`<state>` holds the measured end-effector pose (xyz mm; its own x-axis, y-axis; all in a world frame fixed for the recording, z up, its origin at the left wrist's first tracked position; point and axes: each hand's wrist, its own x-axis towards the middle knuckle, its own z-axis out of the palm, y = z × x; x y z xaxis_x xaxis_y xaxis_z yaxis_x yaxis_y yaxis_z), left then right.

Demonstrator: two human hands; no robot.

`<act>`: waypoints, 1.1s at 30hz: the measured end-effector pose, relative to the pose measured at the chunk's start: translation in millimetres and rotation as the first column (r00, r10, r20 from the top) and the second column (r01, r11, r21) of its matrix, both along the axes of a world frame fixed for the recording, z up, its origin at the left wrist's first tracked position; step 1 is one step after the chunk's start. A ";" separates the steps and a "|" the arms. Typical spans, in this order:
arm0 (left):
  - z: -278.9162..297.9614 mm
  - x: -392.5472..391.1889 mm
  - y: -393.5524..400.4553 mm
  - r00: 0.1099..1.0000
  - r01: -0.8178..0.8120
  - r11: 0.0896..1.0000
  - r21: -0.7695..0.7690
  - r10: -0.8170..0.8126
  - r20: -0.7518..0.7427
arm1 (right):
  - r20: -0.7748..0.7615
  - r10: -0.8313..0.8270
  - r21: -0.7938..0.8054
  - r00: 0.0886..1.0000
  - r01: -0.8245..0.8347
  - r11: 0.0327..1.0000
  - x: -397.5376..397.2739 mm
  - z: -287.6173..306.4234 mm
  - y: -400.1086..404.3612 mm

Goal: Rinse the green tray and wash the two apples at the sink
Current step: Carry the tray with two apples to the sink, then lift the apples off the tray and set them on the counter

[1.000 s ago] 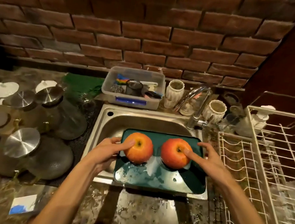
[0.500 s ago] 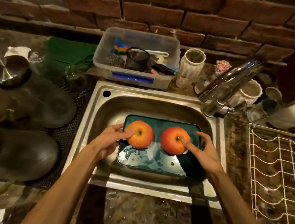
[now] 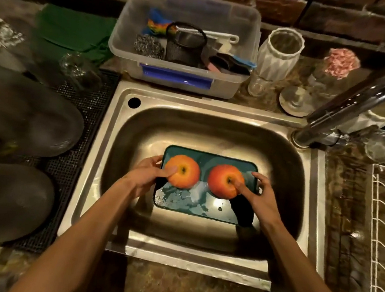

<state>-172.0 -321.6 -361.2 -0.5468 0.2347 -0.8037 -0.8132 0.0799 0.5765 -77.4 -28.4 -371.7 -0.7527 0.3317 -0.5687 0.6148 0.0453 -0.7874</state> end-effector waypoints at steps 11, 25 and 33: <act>-18.4 -3.7 -7.2 0.999 0.035 0.999 -0.019 -0.034 0.020 | 0.071 0.072 0.041 0.995 -0.075 0.996 -11.9 -17.6 8.2; 10.9 -0.1 2.7 0.780 0.217 0.884 -0.413 -0.412 -0.472 | -0.062 0.471 0.388 0.880 -0.413 0.824 -31.5 21.5 5.3; -13.9 17.4 23.1 0.684 0.280 0.831 -0.480 -0.524 -0.508 | -0.082 0.483 0.314 0.872 -0.437 0.843 -28.1 -1.8 -27.3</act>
<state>-154.6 -298.5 -375.1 -0.8495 0.3320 -0.4101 -0.1453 0.6000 0.7867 -105.5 -55.7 -373.5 -0.9270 0.0510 -0.3716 0.3419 0.5224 -0.7811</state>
